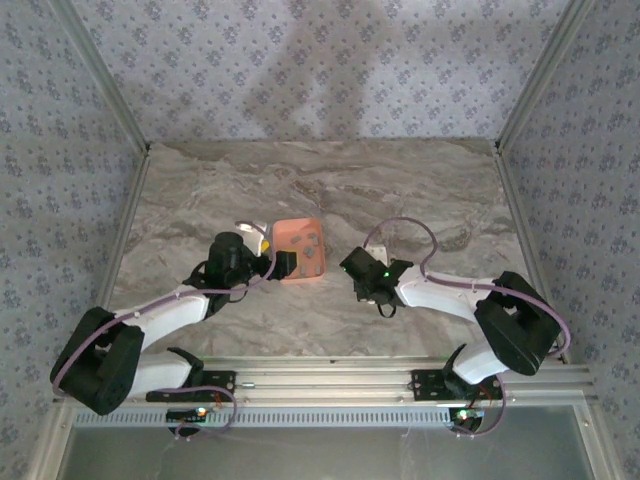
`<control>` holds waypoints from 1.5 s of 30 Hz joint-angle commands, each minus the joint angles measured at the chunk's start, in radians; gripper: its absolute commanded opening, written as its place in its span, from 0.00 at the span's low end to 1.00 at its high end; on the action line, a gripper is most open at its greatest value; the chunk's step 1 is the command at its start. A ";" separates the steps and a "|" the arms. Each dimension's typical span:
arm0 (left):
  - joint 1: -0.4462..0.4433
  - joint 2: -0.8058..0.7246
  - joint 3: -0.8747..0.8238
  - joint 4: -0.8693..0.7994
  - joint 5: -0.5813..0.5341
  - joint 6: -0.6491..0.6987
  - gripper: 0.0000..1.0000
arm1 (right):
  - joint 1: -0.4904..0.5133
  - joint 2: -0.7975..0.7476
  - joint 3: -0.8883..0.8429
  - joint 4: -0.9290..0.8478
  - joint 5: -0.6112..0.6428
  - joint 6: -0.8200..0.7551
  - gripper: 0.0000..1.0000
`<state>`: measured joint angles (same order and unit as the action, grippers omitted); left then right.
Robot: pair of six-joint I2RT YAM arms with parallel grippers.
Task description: Load the staples into the stapler
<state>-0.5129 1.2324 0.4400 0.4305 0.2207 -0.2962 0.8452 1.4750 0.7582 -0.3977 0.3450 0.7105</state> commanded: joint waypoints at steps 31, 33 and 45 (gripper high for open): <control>-0.005 -0.015 0.006 0.016 0.005 0.017 0.94 | 0.012 -0.006 0.024 -0.038 -0.005 0.003 0.27; -0.005 -0.014 0.006 0.016 0.007 0.016 0.94 | 0.012 -0.009 0.027 -0.040 -0.002 0.001 0.28; -0.005 -0.014 0.006 0.018 0.006 0.015 0.94 | -0.008 -0.088 0.053 -0.081 0.002 -0.014 0.31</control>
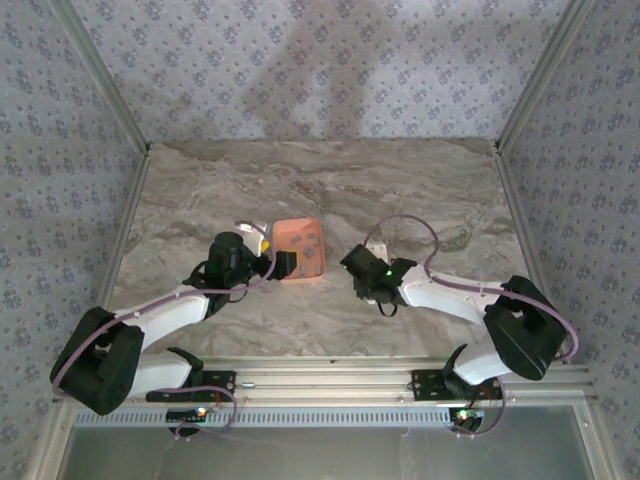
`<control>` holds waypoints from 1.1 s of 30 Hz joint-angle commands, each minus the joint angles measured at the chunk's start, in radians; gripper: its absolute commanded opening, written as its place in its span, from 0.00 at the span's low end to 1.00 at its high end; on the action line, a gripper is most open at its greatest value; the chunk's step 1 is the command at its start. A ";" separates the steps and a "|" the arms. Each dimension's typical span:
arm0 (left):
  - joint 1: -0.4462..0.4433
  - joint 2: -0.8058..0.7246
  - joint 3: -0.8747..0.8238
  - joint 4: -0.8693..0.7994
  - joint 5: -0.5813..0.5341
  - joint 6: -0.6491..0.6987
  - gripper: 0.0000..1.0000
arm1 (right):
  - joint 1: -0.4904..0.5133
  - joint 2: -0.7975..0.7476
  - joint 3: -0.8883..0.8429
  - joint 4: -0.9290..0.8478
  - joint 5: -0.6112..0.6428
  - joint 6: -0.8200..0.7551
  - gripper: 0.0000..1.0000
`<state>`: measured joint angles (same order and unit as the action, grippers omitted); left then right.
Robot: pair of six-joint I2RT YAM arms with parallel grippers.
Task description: Load the staples into the stapler
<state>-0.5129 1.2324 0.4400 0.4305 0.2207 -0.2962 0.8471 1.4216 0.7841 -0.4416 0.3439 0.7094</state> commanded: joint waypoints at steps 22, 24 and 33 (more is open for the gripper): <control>-0.006 -0.013 0.003 0.024 0.002 0.014 0.94 | -0.146 0.020 -0.006 0.043 -0.142 -0.038 0.24; -0.005 -0.014 0.005 0.023 0.002 0.017 0.94 | -0.146 0.028 -0.007 0.044 -0.142 -0.039 0.24; -0.004 -0.014 0.008 0.022 0.002 0.016 0.94 | -0.152 0.048 -0.013 0.047 -0.138 -0.045 0.22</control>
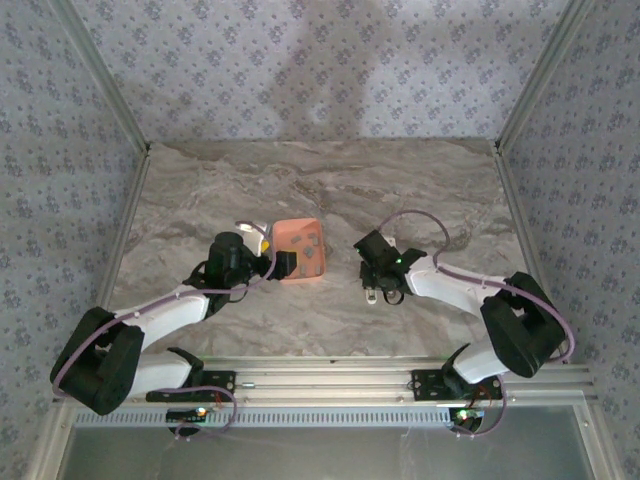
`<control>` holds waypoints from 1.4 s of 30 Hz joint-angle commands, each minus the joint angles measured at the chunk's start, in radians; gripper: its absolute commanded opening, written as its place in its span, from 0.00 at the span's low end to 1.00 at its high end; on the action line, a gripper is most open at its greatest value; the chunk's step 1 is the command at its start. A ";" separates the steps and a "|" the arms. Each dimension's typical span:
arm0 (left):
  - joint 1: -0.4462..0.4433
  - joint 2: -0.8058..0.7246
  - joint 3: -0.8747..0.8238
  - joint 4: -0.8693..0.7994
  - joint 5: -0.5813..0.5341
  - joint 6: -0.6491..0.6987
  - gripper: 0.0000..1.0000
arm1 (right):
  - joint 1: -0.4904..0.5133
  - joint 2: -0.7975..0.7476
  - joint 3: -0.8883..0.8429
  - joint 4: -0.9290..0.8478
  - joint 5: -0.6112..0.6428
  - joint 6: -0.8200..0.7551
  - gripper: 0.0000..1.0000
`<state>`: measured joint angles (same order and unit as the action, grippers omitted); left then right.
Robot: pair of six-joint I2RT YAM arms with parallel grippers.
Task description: Load the staples into the stapler
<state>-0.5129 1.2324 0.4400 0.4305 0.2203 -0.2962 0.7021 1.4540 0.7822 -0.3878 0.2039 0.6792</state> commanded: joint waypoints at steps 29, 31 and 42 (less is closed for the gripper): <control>-0.005 -0.010 0.006 0.024 0.005 0.014 0.94 | 0.029 -0.003 -0.030 -0.047 0.005 -0.005 0.20; -0.005 -0.012 0.006 0.024 0.007 0.014 0.94 | 0.032 -0.004 -0.029 -0.051 0.005 -0.003 0.20; -0.005 -0.013 0.006 0.025 0.006 0.013 0.94 | 0.033 -0.045 -0.010 -0.082 0.005 0.000 0.22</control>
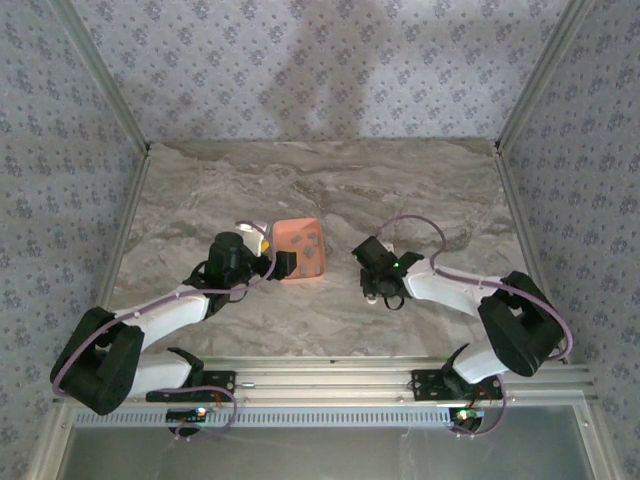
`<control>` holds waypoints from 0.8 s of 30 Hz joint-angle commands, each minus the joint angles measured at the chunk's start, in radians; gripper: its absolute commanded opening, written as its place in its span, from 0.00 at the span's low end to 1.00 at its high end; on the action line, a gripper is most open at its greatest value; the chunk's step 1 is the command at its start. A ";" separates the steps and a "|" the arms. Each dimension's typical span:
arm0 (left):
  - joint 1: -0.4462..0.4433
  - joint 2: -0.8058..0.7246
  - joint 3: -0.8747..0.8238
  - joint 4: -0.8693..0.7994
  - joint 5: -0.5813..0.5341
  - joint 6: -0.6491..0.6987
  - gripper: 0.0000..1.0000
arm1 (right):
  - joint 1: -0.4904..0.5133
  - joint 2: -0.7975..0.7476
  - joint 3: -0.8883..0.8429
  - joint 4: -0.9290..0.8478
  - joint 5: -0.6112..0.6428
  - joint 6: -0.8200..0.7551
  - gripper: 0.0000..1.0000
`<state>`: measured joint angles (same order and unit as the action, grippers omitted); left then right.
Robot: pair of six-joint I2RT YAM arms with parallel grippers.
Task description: Load the staples into the stapler
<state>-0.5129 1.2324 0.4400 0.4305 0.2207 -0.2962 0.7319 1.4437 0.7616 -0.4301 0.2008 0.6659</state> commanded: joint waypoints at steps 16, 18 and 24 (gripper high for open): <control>-0.006 -0.008 0.006 0.028 0.008 0.011 0.94 | -0.002 -0.002 -0.040 -0.001 -0.015 0.028 0.23; -0.006 -0.008 0.006 0.028 0.008 0.010 0.94 | -0.002 -0.002 -0.047 0.003 -0.017 0.028 0.22; -0.005 -0.008 0.006 0.030 0.008 0.009 0.94 | -0.002 0.004 -0.055 0.009 -0.026 0.032 0.22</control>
<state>-0.5129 1.2324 0.4400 0.4305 0.2207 -0.2962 0.7311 1.4296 0.7238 -0.4114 0.1852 0.6777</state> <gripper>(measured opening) 0.940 0.218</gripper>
